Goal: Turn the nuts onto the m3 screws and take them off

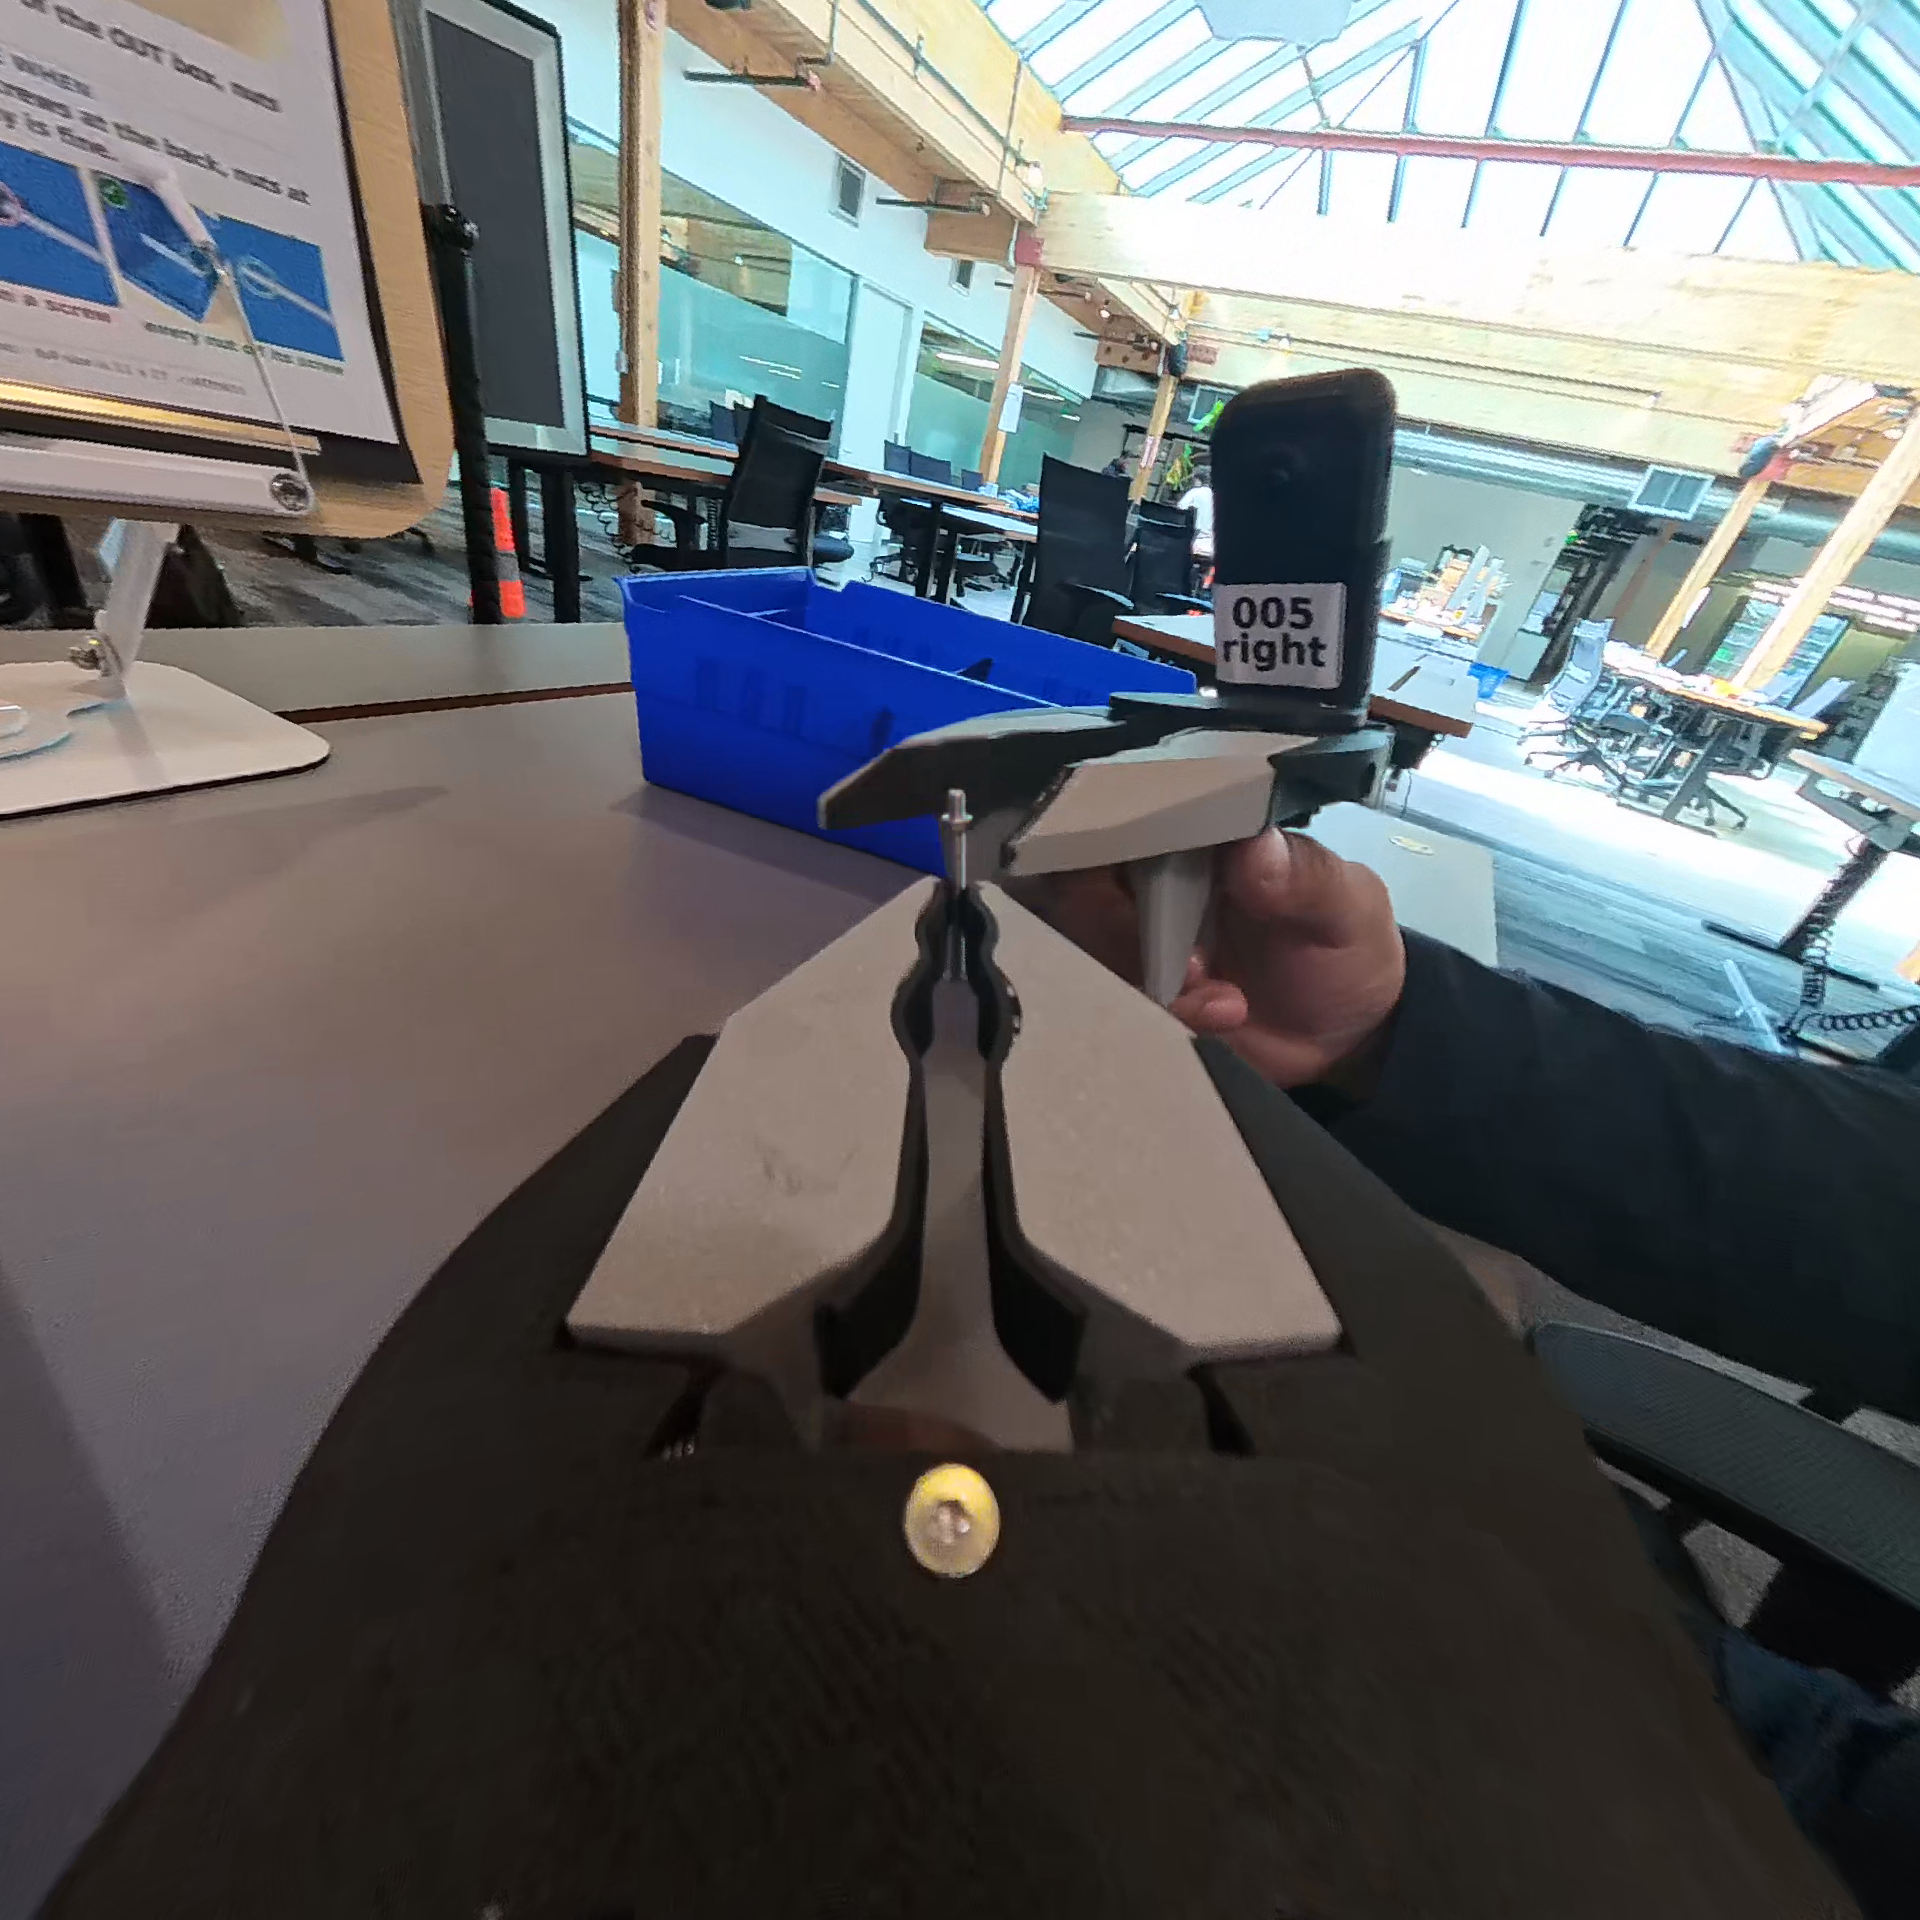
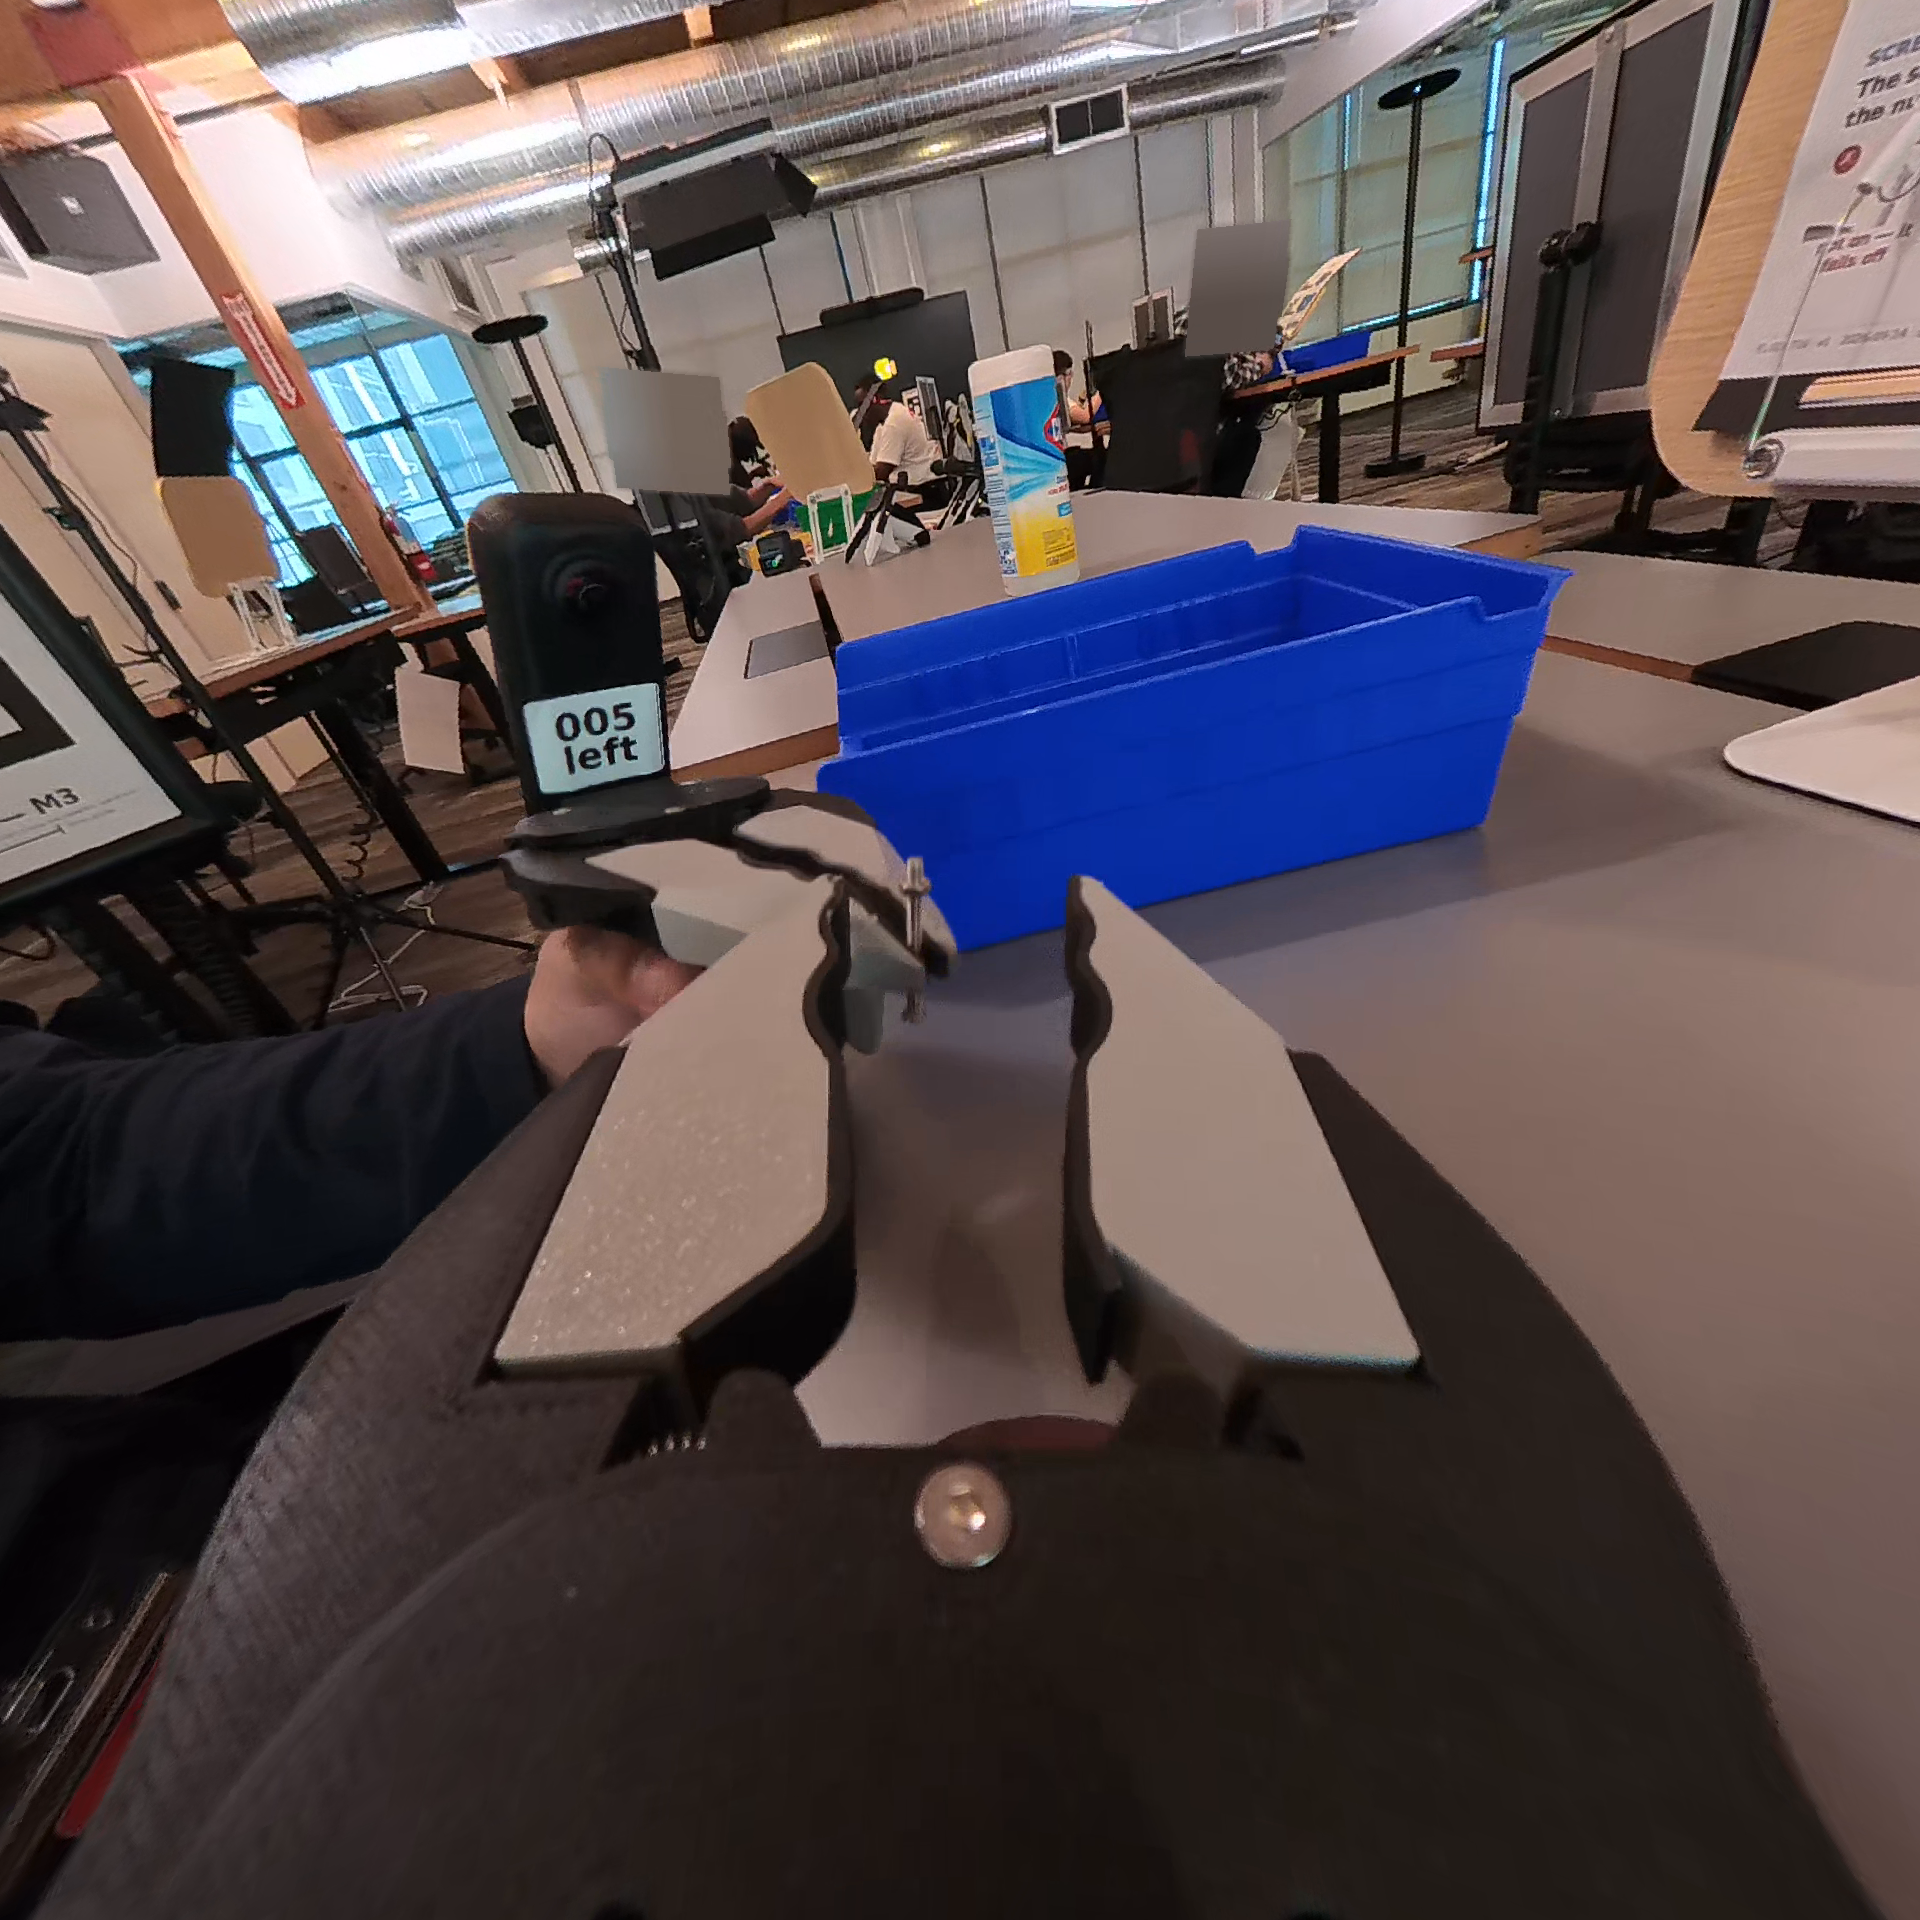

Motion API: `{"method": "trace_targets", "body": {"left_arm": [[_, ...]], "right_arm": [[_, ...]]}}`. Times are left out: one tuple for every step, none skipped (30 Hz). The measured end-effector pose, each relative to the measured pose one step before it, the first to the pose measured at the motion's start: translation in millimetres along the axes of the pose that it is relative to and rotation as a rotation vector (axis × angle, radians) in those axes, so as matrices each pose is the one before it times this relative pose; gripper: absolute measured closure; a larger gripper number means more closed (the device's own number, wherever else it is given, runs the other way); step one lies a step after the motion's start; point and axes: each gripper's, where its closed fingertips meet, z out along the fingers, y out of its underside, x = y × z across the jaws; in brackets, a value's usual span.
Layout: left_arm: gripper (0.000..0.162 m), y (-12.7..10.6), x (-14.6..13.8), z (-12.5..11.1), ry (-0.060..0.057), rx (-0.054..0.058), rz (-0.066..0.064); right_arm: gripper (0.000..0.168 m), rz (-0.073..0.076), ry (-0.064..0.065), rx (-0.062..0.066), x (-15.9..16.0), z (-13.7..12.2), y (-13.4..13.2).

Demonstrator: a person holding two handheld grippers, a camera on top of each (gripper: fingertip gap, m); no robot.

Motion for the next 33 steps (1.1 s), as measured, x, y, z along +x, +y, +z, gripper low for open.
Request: {"method": "trace_targets", "body": {"left_arm": [[0.162,1.07,2.5,0.87,0.0061,-0.0074,0.0158],[0.162,0.69,2.8,0.74,0.0096,-0.0042,0.0132],[0.162,0.13,3.27,0.63,0.0138,-0.0004,0.0085],[0.162,0.12,3.06,0.39,0.0137,-0.0002,0.0059],[0.162,0.13,2.46,0.31,0.0101,-0.0003,0.0075],[0.162,0.35,1.07,0.27,0.0008,-0.0027,0.0087],[0.162,-0.05,0.42,0.03,-0.0009,0.0,0.0071],[0.162,-0.3,0.07,-0.22,-0.0009,0.0011,0.0045],[0.162,-0.58,-0.65,-0.4,-0.0035,0.0032,0.0016],[0.162,-1.29,-1.08,-0.8,-0.0054,0.007,0.0005],[0.162,-1.98,-1.29,-1.23,-0.0063,0.0101,-0.0004],[0.162,-1.9,-0.87,-1.12,-0.0012,0.0109,-0.0073],[0.162,-1.44,-0.7,-0.78,0.0017,0.009,-0.0131],[0.162,-0.91,-1.22,-0.71,-0.0012,0.0058,-0.0126],[0.162,-0.75,-1.34,-0.62,-0.0044,0.0048,-0.0059],[0.162,-1.14,-1.09,-0.6,-0.0047,0.006,-0.002],[0.162,-0.75,-0.63,-0.49,-0.002,0.0048,-0.003],[0.162,0.07,0.5,-0.1,0.0046,0.0002,-0.0053],[0.162,0.99,-0.4,0.36,-0.0022,-0.0055,-0.0029],[0.162,1.74,-1.53,0.57,-0.0108,-0.0097,0.0044],[0.162,2.25,-1.26,0.88,-0.0096,-0.0129,0.0062],[0.162,1.49,0.45,0.78,-0.0003,-0.0082,0.0049],[0.162,0.33,1.13,0.49,0.0023,-0.002,0.0058],[0.162,0.56,0.36,0.38,-0.0018,-0.0031,0.007],[0.162,0.42,0.8,0.28,0.002,-0.0025,0.0046],[0.162,-0.33,1.61,0.07,0.0081,0.0023,0.0021],[0.162,-0.85,1.9,0.05,0.0093,0.0046,0.0015],[0.162,-0.73,1.1,-0.2,0.0043,0.0037,0.0035],[0.162,0.09,0.27,-0.06,0.0008,-0.0003,0.0023],[0.162,0.21,0.32,0.09,0.0019,-0.0015,-0.0012],[0.162,-0.05,-0.25,0.0,-0.0015,0.0003,-0.0008],[0.162,-0.26,-0.99,-0.27,-0.0054,0.0008,0.0016],[0.162,-0.97,-0.78,-0.43,-0.0037,0.0048,-0.0007]], "right_arm": [[0.129,-0.0029,-0.0008,0.0049,-1.1,0.98,-0.72],[0.128,-0.0029,0.0016,0.0008,-0.47,0.88,-0.12],[0.129,-0.0023,0.003,-0.0033,-0.04,0.9,0.61],[0.13,-0.0016,0.003,-0.005,0.22,0.81,0.97],[0.13,0.0003,-0.0002,-0.0053,0.1,0.57,1.01],[0.13,0.0036,-0.0043,-0.0006,-0.42,0.01,0.1],[0.13,0.0028,-0.0041,-0.0009,-0.19,-0.42,-0.1],[0.129,0.0016,-0.0014,-0.0007,0.2,-0.77,-0.32],[0.129,0.0009,-0.0005,0.0008,0.33,-0.88,-0.52],[0.129,0.0012,0.0004,0.0048,0.4,-1.1,-1.17],[0.129,0.0017,0.0007,0.0062,0.53,-1.35,-1.29],[0.129,0.0021,-0.0006,0.0057,0.31,-1.38,-1.33],[0.129,0.0018,-0.0007,0.0036,0.28,-1.38,-1.14],[0.13,0.0002,0.0004,0.0021,0.47,-1.28,-0.82],[0.132,-0.0011,-0.0001,0.0025,0.23,-1.28,-0.72],[0.135,-0.0012,-0.002,0.005,-0.11,-1.13,-0.85],[0.141,0.0002,0.003,0.0052,0.68,-1.02,-0.92],[0.142,0.0008,0.0018,0.0054,0.48,-0.87,-0.86],[0.142,0.0029,-0.0083,0.0071,-1.14,-0.61,-1.28],[0.141,0.0044,-0.0146,0.0082,-2.21,-0.35,-1.32],[0.14,0.0035,-0.0154,0.0074,-2.58,-0.01,-1.13],[0.14,0.0003,-0.0134,0.0054,-2.54,0.11,-0.83],[0.139,-0.0032,-0.0098,0.0005,-2.08,0.54,-0.12],[0.139,-0.006,-0.0042,-0.0046,-1.44,0.8,0.82],[0.139,-0.0063,0.004,-0.0082,-0.03,1.17,1.6],[0.139,-0.0036,0.0074,-0.0113,0.75,1.32,2.14],[0.139,-0.0004,0.0071,-0.0132,0.99,1.42,2.58],[0.139,0.0025,0.0036,-0.0124,0.73,1.38,2.44],[0.139,0.0036,0.0013,-0.0069,0.26,0.87,1.33],[0.14,0.0009,0.0065,-0.0007,0.99,0.24,0.17],[0.14,-0.001,0.0093,0.0001,1.63,-0.47,-0.08],[0.14,0.0021,0.002,-0.0005,0.86,-0.81,-0.31],[0.14,0.004,-0.0011,0.0026,0.38,-1.07,-0.87]]}}
